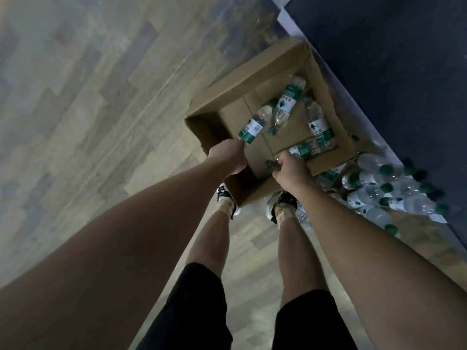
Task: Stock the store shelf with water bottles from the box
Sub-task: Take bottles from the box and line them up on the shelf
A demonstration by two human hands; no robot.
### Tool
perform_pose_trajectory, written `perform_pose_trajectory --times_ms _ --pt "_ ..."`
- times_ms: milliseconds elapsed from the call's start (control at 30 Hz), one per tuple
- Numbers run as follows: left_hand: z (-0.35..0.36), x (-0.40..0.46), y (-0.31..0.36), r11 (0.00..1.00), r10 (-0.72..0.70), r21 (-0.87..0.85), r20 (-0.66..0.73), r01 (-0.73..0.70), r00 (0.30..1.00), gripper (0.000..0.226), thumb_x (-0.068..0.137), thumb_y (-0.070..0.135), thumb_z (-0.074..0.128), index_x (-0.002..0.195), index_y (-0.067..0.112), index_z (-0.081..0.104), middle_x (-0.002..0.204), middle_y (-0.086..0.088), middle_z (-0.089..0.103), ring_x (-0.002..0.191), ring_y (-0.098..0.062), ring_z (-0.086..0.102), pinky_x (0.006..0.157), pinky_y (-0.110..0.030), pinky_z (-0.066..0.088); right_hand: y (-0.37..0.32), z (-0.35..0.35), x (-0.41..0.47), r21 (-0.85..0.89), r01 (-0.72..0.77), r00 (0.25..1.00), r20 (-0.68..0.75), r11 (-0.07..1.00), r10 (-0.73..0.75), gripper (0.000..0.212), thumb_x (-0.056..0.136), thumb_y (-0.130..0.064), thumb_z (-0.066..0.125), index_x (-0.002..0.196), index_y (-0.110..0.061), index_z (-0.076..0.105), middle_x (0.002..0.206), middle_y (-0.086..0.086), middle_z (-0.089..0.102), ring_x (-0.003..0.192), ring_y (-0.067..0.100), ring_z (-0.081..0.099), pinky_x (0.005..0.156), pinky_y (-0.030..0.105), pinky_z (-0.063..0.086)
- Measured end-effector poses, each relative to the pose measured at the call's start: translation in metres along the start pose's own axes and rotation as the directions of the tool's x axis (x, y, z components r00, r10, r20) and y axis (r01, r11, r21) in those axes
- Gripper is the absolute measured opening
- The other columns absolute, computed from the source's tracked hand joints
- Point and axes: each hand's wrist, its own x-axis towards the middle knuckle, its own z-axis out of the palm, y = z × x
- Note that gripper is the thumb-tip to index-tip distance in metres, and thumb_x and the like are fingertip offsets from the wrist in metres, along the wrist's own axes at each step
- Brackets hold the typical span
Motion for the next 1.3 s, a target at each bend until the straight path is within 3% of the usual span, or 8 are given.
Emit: perform_pose_trajectory --times_ms 167,367,467,533,733,900,1100,1300 --pt "0.052 0.081 -0.025 0.999 -0.001 0.039 -0.001 0.001 1.000 0.035 0.091 0.015 0.055 0.126 0.017 0.055 0.095 -0.001 0.058 0.081 -0.019 0.057 0.055 -0.030 0.042 0.012 0.055 0.066 0.007 -0.038 0.999 0.010 0.999 0.038 0.029 0.092 -0.018 0.064 0.119 -0.010 0.055 0.122 0.014 0.054 0.110 0.033 0.057 0.092 0.040 0.050" --pt "0.090 0.182 -0.033 0.978 0.111 0.175 0.007 -0.111 0.994 0.057 0.089 0.025 0.065 0.142 0.020 0.042 0.122 -0.007 0.060 0.103 -0.026 0.061 0.075 -0.037 0.055 0.030 0.110 0.150 0.080 -0.042 0.998 -0.040 0.996 0.045 0.037 0.091 -0.019 0.065 0.126 -0.016 0.052 0.130 0.009 0.052 0.119 0.025 0.054 0.094 0.042 0.052" --pt "0.096 0.231 -0.022 0.948 0.222 0.240 -0.018 -0.211 0.975 0.071 0.089 0.024 0.068 0.149 0.023 0.030 0.125 -0.009 0.057 0.098 -0.025 0.060 0.062 -0.031 0.048 0.040 0.125 0.193 0.138 -0.080 0.991 -0.093 0.987 0.094 0.042 0.091 -0.020 0.066 0.130 -0.019 0.050 0.134 0.007 0.048 0.123 0.025 0.051 0.095 0.040 0.050" --pt "0.101 0.258 -0.007 0.957 0.240 0.177 -0.040 -0.230 0.970 0.069 0.093 0.023 0.062 0.152 0.025 0.025 0.121 -0.010 0.057 0.092 -0.024 0.059 0.057 -0.028 0.043 0.044 0.130 0.216 0.206 -0.097 0.986 -0.114 0.974 0.122 0.045 0.092 -0.020 0.066 0.133 -0.019 0.049 0.133 0.006 0.050 0.121 0.025 0.053 0.090 0.037 0.050" --pt "0.118 0.315 0.029 0.973 0.231 0.025 -0.146 -0.230 0.962 0.045 0.102 0.028 0.049 0.143 0.016 0.034 0.125 -0.007 0.052 0.096 -0.017 0.051 0.076 -0.031 0.039 0.053 0.145 0.257 0.174 -0.048 0.978 -0.193 0.984 0.082 0.044 0.091 -0.026 0.065 0.130 -0.013 0.049 0.126 0.011 0.054 0.109 0.029 0.059 0.089 0.046 0.054" --pt "0.128 0.302 0.031 0.983 0.180 -0.005 -0.157 -0.183 0.971 0.073 0.087 0.019 0.070 0.148 0.014 0.030 0.139 -0.012 0.041 0.119 -0.031 0.051 0.083 -0.031 0.046 0.061 0.156 0.250 0.153 -0.110 0.982 -0.136 0.982 0.131 0.044 0.091 -0.027 0.064 0.130 -0.013 0.050 0.132 0.012 0.052 0.117 0.031 0.056 0.095 0.045 0.051" --pt "0.109 0.221 0.005 0.988 0.073 -0.125 -0.100 -0.086 0.992 0.060 0.077 0.007 0.077 0.131 0.015 0.051 0.125 -0.006 0.055 0.115 -0.025 0.056 0.094 -0.035 0.049 0.047 0.135 0.183 0.143 -0.117 0.986 -0.102 0.983 0.132 0.051 0.090 -0.028 0.068 0.133 -0.013 0.047 0.135 0.012 0.049 0.121 0.029 0.054 0.094 0.043 0.052" --pt "0.037 0.120 -0.007 0.969 0.116 -0.198 -0.172 -0.149 0.978 0.081 0.061 0.012 0.089 0.134 0.016 0.055 0.123 -0.001 0.053 0.117 -0.025 0.054 0.097 -0.033 0.045 -0.002 0.069 0.088 0.092 -0.064 0.991 -0.110 0.994 0.074 0.039 0.090 -0.026 0.066 0.124 -0.015 0.051 0.126 0.010 0.053 0.116 0.028 0.053 0.093 0.043 0.052"
